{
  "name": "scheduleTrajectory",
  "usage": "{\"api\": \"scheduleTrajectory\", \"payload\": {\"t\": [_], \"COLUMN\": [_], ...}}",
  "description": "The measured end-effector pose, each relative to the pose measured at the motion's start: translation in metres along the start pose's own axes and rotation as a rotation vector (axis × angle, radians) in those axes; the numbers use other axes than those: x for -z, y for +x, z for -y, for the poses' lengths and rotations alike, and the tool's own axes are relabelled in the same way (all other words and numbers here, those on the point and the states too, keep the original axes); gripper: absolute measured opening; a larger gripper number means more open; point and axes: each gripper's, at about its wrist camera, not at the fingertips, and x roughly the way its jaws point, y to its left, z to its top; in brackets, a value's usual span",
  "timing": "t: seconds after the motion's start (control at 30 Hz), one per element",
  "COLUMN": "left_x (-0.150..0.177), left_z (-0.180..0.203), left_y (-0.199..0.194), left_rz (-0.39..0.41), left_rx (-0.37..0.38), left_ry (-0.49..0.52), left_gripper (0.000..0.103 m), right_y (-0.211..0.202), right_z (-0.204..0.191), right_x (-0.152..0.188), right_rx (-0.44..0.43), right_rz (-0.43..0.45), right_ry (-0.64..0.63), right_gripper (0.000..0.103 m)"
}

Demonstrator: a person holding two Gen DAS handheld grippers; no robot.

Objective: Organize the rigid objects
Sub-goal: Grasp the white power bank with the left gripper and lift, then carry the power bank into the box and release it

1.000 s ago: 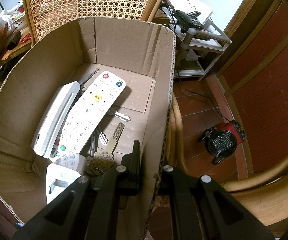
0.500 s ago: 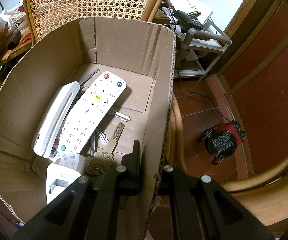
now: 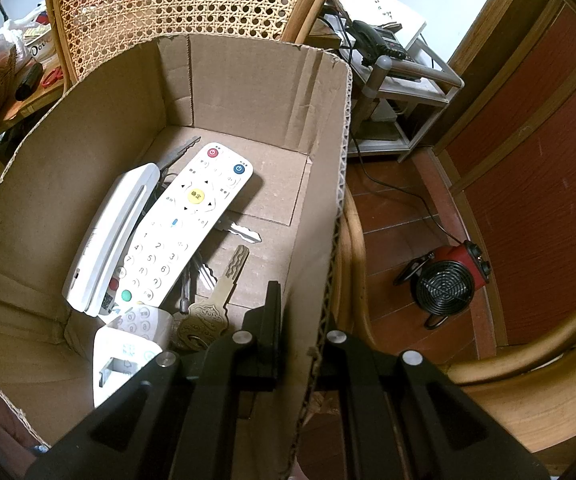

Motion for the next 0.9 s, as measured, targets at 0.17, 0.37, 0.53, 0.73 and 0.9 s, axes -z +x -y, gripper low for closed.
{"api": "scheduleTrajectory", "payload": {"t": [0.17,0.37,0.53,0.73,0.9], "left_x": [-0.008,-0.017,-0.024,-0.025,-0.023], "left_z": [-0.002,0.010,0.028,0.062,0.077], "left_y": [-0.019,-0.045,-0.061,-0.083,-0.069], "left_rz": [0.064,0.152,0.204,0.285,0.215], "left_rx": [0.006,-0.005,0.048,0.076,0.200], "left_ry": [-0.031,-0.017,-0.003,0.051,0.046], "left_gripper": [0.026,0.026,0.026,0.026,0.026], "right_y": [0.000,0.001,0.000,0.000,0.000], "right_z": [0.000,0.000,0.000,0.000,-0.001], "right_x": [0.000,-0.001,-0.001,-0.001,-0.001], "right_rx": [0.000,0.000,0.000,0.000,0.000], "right_rz": [0.000,-0.001,-0.001,-0.001,-0.003], "right_ry": [0.000,-0.001,-0.002,-0.002,-0.002], "right_gripper": [0.009,0.009,0.009,0.009,0.009]}}
